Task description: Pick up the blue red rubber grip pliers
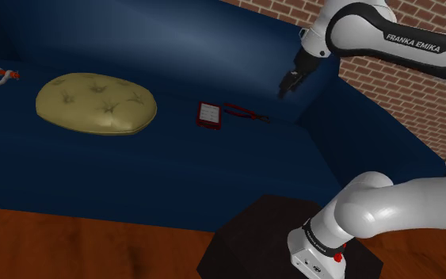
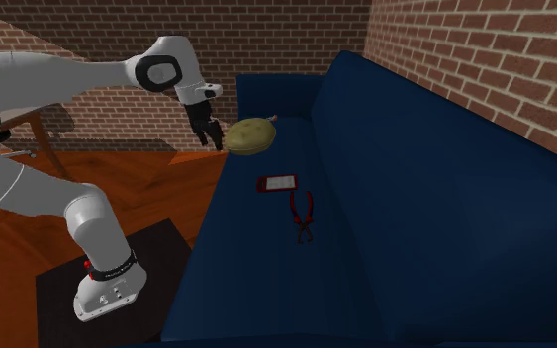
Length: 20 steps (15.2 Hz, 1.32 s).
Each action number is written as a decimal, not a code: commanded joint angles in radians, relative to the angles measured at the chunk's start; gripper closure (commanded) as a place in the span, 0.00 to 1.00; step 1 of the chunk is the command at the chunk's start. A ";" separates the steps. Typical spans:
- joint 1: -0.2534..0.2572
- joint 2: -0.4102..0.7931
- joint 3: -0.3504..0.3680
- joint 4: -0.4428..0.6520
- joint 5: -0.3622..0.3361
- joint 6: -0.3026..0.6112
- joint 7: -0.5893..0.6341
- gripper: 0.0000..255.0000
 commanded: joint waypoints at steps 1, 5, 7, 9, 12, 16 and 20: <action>-0.010 0.053 -0.027 -0.001 -0.009 0.051 -0.019 0.00; -0.026 0.171 -0.076 0.019 -0.017 0.141 -0.053 0.00; -0.032 0.234 -0.099 0.036 -0.017 0.182 -0.072 0.00; -0.038 0.300 -0.122 0.059 -0.014 0.221 -0.091 0.00; -0.047 0.402 -0.154 0.101 -0.001 0.274 -0.123 0.00; -0.061 0.545 -0.192 0.173 0.030 0.333 -0.170 0.00; -0.082 0.693 -0.219 0.264 0.076 0.376 -0.223 0.00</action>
